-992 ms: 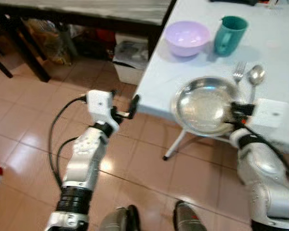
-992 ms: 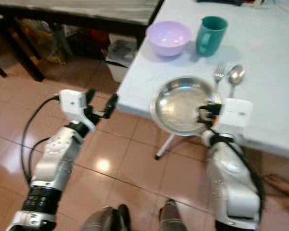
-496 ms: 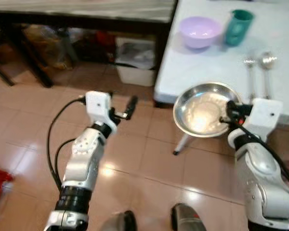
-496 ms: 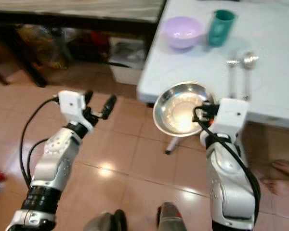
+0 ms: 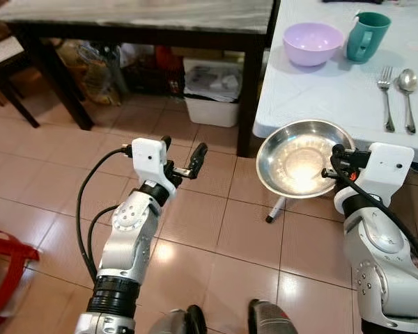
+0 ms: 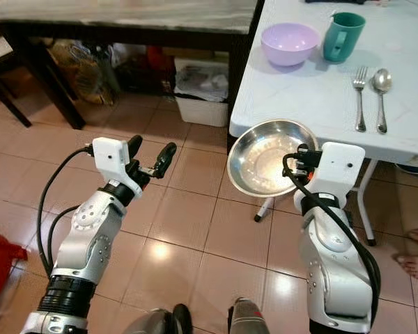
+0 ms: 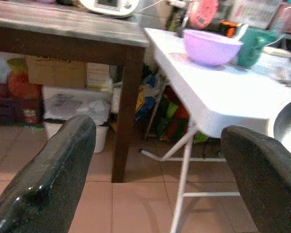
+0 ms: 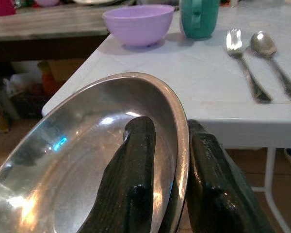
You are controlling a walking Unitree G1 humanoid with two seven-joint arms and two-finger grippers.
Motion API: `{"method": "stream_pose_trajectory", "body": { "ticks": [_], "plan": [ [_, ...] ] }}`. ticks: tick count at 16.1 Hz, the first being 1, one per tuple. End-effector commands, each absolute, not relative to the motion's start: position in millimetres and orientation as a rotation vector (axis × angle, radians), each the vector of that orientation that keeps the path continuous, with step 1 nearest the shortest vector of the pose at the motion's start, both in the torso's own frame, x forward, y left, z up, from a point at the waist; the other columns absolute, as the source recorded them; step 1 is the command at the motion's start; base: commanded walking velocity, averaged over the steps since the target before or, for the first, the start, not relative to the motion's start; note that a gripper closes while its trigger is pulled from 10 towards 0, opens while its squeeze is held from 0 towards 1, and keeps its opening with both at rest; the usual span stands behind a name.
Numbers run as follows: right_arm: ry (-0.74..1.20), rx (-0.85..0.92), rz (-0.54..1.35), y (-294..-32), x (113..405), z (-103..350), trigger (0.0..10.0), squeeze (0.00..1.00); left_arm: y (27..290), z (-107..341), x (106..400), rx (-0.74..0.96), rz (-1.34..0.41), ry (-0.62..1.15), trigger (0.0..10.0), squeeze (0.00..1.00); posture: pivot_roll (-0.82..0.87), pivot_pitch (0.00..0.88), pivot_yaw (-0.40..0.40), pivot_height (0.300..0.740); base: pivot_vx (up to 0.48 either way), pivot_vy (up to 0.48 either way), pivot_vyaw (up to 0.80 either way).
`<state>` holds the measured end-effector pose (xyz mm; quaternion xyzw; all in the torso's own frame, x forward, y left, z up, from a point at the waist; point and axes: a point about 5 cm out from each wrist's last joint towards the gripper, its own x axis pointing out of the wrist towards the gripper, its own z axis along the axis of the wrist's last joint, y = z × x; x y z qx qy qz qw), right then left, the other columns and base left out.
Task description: Setting the table
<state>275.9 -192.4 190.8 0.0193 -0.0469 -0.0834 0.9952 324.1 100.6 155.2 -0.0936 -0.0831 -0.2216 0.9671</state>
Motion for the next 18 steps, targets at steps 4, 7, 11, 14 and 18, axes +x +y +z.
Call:
{"method": "stream_pose_trajectory", "body": {
  "ticks": [4, 7, 11, 14, 18],
  "plan": [
    [-0.133, 0.032, -0.162, -190.8, 272.8, 197.2, 10.0, 0.0, 102.6, 158.6, 322.2, -0.186, -0.457, -0.189, 10.0, 0.0, -0.34, 0.218, 0.091, 0.74, 0.438, 0.0, 0.0],
    [-0.132, 0.029, -0.162, -191.2, 272.6, 196.8, 10.0, 0.0, 100.6, 157.7, 321.1, -0.19, -0.463, -0.184, 10.0, 0.0, -0.34, 0.218, 0.091, 0.74, 0.48, 0.0, 0.0],
    [-0.133, 0.023, -0.159, -190.8, 272.1, 196.6, 10.0, 0.0, 100.1, 157.7, 320.5, -0.188, -0.466, -0.183, 10.0, 0.0, -0.35, 0.221, 0.088, 0.74, 0.48, 0.0, 0.0],
    [-0.133, 0.018, -0.154, -190.3, 272.2, 196.7, 10.0, 0.0, 100.0, 156.1, 320.1, -0.191, -0.46, -0.17, 10.0, 0.0, -0.34, 0.221, 0.086, 0.74, 0.444, 0.0, 0.0],
    [-0.136, 0.014, -0.155, -189.9, 272.9, 197.0, 10.0, 0.0, 102.4, 150.0, 321.4, -0.175, -0.439, -0.13, 10.0, 0.0, -0.34, 0.221, 0.086, 0.74, 0.171, 0.0, 0.0]
  ]
}}
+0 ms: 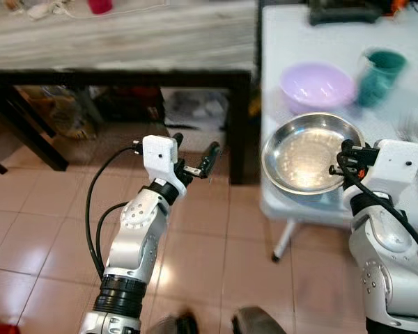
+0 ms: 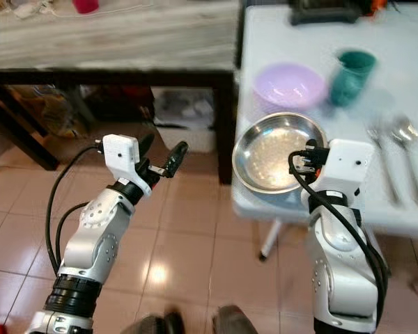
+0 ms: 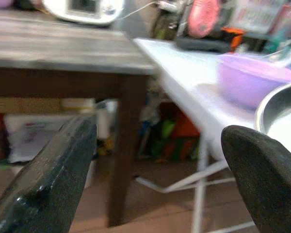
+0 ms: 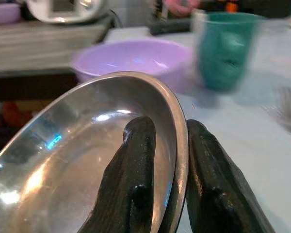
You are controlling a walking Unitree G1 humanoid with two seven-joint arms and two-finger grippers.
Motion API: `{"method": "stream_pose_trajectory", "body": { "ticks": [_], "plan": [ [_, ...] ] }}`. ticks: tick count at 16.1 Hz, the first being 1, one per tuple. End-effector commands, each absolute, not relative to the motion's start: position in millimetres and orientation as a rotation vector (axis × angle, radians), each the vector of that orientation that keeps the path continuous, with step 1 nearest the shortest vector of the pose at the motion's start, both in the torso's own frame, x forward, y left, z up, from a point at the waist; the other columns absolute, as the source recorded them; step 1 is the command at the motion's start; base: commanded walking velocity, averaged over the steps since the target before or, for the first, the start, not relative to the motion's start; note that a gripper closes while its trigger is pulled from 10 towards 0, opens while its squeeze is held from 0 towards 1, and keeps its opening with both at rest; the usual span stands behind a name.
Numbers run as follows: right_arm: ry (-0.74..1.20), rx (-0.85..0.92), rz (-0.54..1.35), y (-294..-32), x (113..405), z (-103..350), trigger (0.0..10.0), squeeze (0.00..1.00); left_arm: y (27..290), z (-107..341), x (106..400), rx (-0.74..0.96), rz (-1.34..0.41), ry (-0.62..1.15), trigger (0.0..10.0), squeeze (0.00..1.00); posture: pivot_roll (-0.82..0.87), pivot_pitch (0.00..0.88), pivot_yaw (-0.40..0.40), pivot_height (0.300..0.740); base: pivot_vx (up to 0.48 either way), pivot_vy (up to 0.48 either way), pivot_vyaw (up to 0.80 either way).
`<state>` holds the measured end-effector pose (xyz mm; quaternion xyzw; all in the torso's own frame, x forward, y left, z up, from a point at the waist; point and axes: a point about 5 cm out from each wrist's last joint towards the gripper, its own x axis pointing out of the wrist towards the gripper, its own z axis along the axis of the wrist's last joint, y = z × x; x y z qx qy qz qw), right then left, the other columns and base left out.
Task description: Setting the table
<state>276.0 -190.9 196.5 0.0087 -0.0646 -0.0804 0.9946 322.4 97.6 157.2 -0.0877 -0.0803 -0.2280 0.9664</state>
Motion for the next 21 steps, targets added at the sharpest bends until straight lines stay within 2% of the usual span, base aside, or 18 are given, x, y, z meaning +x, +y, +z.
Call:
{"method": "stream_pose_trajectory", "body": {
  "ticks": [1, 5, 15, 21],
  "plan": [
    [-0.137, 0.013, -0.155, -190.0, 272.5, 196.8, 10.0, 0.0, 103.2, 148.9, 321.0, -0.167, -0.438, -0.126, 10.0, 0.0, -0.34, 0.218, 0.084, 0.74, 0.0, 0.0, 0.0],
    [-0.137, 0.02, -0.159, -190.2, 272.7, 197.1, 10.0, 0.0, 103.8, 146.9, 319.7, -0.153, -0.45, -0.124, 10.0, 0.0, -0.34, 0.219, 0.085, 0.74, 0.0, 0.344, -0.1],
    [-0.137, 0.028, -0.164, -190.3, 271.2, 197.0, 10.0, 0.0, 100.4, 146.7, 318.6, -0.155, -0.452, -0.123, 10.0, 0.0, -0.35, 0.227, 0.088, 0.74, 0.0, 0.479, -0.61],
    [-0.153, 0.009, -0.15, -189.1, 271.1, 199.7, 10.0, 0.0, 97.4, 145.9, 318.3, -0.162, -0.447, -0.114, 10.0, 0.0, -0.35, 0.232, 0.087, 0.74, 0.0, 0.48, 0.0]
  ]
}}
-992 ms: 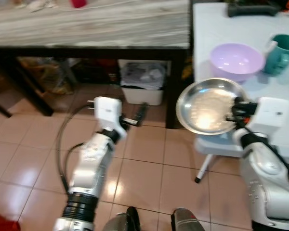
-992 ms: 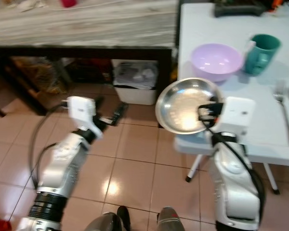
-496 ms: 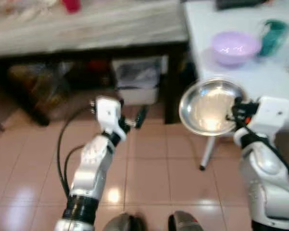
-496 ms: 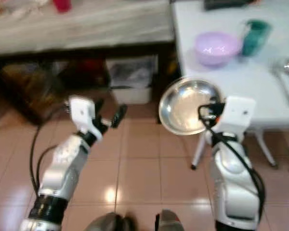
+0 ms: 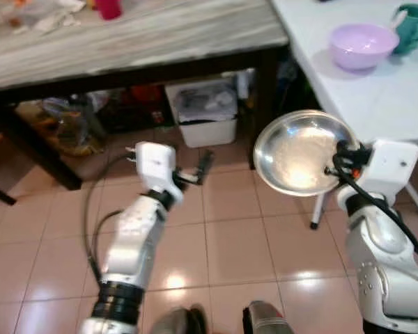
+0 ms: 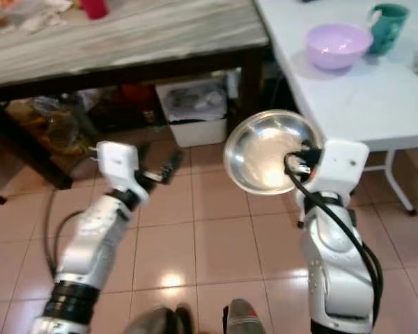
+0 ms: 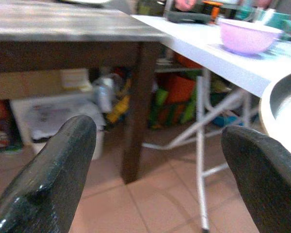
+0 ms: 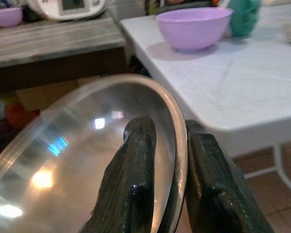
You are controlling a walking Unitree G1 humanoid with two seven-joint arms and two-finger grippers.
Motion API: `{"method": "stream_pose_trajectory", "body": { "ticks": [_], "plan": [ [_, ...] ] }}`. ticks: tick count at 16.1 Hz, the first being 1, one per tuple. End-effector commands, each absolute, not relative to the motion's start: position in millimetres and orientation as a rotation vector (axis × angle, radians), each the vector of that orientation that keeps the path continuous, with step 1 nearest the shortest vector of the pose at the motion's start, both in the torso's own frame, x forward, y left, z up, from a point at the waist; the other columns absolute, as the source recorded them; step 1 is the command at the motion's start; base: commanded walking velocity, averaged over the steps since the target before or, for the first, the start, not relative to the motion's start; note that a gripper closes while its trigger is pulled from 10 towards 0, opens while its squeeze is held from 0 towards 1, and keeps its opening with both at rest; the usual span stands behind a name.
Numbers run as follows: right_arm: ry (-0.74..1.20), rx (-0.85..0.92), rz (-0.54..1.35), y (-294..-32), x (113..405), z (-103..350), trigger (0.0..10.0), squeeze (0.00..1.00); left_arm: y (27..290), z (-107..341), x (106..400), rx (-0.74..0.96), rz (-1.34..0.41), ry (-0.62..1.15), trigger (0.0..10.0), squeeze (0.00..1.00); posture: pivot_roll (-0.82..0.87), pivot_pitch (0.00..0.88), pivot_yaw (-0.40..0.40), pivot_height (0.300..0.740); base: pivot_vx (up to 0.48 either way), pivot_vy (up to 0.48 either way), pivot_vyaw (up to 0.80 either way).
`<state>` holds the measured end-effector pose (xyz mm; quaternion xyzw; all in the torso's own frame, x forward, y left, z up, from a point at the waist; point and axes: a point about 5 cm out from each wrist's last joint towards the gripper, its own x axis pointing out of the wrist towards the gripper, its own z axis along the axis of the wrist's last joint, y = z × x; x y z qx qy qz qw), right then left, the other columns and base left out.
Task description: Setting the table
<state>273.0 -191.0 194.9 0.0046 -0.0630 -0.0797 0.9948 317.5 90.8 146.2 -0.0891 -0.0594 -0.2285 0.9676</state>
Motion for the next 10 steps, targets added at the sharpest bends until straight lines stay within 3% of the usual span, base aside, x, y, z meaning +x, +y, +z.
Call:
{"method": "stream_pose_trajectory", "body": {
  "ticks": [1, 4, 7, 10],
  "plan": [
    [-0.156, 0.008, -0.149, -188.7, 271.1, 200.1, 10.0, 0.0, 97.0, 145.9, 318.4, -0.161, -0.447, -0.115, 10.0, 0.0, -0.35, 0.232, 0.087, 0.74, 0.0, 0.48, 0.0],
    [-0.159, 0.007, -0.148, -187.9, 270.7, 201.2, 10.0, 0.0, 95.9, 146.6, 318.1, -0.153, -0.444, -0.119, 10.0, 0.0, -0.35, 0.234, 0.088, 0.74, 0.0, 0.48, 0.64],
    [-0.158, 0.01, -0.147, -188.1, 270.7, 200.8, 10.0, 0.0, 95.5, 147.0, 318.3, -0.156, -0.432, -0.121, 10.0, 0.0, -0.35, 0.234, 0.088, 0.74, 0.0, 0.0, 0.6],
    [-0.156, 0.016, -0.146, -188.0, 270.7, 200.1, 10.0, 0.0, 94.5, 149.3, 317.3, -0.167, -0.454, -0.135, 10.0, 0.0, -0.35, 0.234, 0.088, 0.74, 0.0, 0.0, 0.0]
  ]
}}
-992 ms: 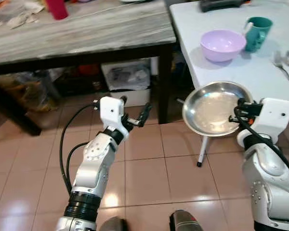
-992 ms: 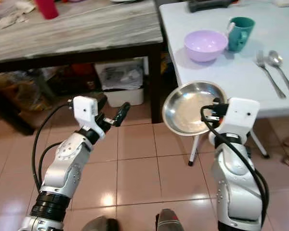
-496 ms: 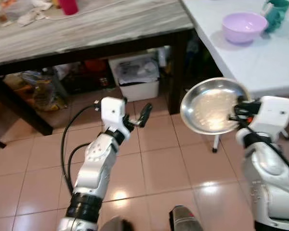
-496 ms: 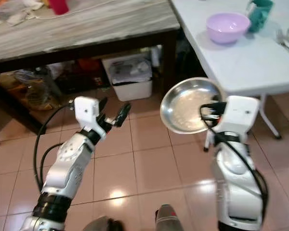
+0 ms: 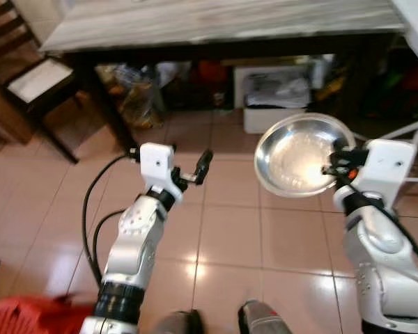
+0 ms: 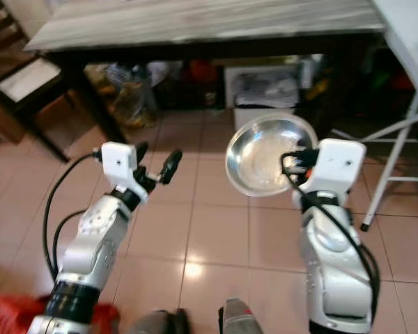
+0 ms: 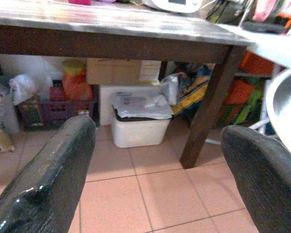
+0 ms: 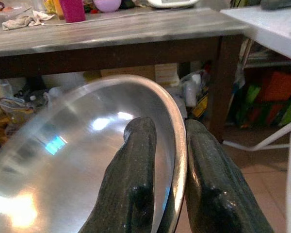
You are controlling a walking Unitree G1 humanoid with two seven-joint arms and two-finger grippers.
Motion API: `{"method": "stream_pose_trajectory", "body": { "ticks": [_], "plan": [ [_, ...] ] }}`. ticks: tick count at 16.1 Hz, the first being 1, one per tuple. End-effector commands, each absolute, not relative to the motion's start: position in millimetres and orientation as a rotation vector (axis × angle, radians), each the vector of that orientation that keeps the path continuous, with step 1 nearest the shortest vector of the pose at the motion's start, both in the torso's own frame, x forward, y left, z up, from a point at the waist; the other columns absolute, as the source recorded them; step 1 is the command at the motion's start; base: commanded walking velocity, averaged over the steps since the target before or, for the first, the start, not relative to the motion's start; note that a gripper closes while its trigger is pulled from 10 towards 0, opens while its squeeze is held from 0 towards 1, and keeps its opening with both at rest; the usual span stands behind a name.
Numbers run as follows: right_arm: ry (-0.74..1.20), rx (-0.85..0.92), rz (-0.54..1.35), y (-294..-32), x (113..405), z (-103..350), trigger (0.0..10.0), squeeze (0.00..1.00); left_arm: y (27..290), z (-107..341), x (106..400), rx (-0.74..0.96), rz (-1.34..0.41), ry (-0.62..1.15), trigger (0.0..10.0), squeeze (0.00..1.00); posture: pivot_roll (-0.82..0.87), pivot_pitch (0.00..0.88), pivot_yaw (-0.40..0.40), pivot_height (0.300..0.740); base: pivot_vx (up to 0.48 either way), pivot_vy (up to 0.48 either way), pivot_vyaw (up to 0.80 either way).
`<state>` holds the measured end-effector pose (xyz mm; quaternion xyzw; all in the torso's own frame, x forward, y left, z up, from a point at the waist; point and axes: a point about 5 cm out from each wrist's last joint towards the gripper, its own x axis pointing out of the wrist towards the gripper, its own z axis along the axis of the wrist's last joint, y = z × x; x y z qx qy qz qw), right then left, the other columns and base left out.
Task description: Setting the table
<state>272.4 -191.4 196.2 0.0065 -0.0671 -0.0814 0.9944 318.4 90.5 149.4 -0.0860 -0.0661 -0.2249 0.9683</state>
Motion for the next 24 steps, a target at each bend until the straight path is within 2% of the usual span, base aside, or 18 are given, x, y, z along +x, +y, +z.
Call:
{"method": "stream_pose_trajectory", "body": {
  "ticks": [1, 7, 13, 24],
  "plan": [
    [-0.155, 0.018, -0.147, -188, 271, 200, 10.0, 0.0, 95, 150, 317, -0.168, -0.455, -0.137, 10.0, 0.0, -0.35, 0.234, 0.088, 0.74, 0.0, 0.0, 0.0],
    [-0.152, 0.005, -0.16, -189, 270, 197, 10.0, 0.0, 94, 150, 315, -0.175, -0.474, -0.144, 10.0, 0.0, -0.34, 0.234, 0.09, 0.74, 0.335, 0.0, 0.0],
    [-0.137, -0.087, -0.186, -196, 258, 183, 10.0, 0.0, 97, 148, 313, -0.17, -0.474, -0.139, 10.0, 0.0, -0.34, 0.23, 0.098, 0.74, 0.464, 0.0, 0.0],
    [-0.107, -0.079, -0.19, -195, 249, 163, 10.0, 0.0, 112, 133, 303, -0.125, -0.402, -0.107, 10.0, 0.0, -0.33, 0.211, 0.107, 0.74, 0.48, 0.0, 0.0]
  ]
}}
